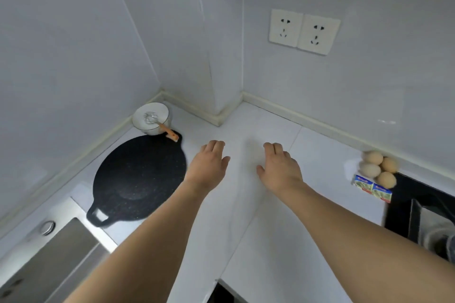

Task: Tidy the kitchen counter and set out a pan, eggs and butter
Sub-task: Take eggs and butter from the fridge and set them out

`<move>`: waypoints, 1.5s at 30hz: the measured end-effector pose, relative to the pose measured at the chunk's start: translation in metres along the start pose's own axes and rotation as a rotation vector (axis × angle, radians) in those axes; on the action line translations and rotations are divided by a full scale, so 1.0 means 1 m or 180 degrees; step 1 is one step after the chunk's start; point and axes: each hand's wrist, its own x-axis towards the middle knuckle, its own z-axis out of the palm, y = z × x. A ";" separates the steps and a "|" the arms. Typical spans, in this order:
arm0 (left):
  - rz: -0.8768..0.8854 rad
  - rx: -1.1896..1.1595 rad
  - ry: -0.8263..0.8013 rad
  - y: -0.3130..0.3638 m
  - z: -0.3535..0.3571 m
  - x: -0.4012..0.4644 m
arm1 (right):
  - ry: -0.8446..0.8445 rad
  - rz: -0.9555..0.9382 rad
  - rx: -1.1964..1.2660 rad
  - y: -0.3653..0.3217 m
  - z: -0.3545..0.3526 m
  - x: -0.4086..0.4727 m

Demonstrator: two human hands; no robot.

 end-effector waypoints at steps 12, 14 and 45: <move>-0.1488 -0.0754 0.0753 -0.157 -0.078 0.012 | -0.0248 -0.0615 0.0602 -0.150 -0.007 0.102; -0.1774 -0.0985 0.0794 -0.176 -0.085 0.020 | -0.0390 -0.0580 0.0918 -0.169 -0.007 0.123; -0.3083 -0.1766 0.1029 -0.244 -0.040 0.127 | -0.1278 0.0240 0.2039 -0.247 0.087 0.270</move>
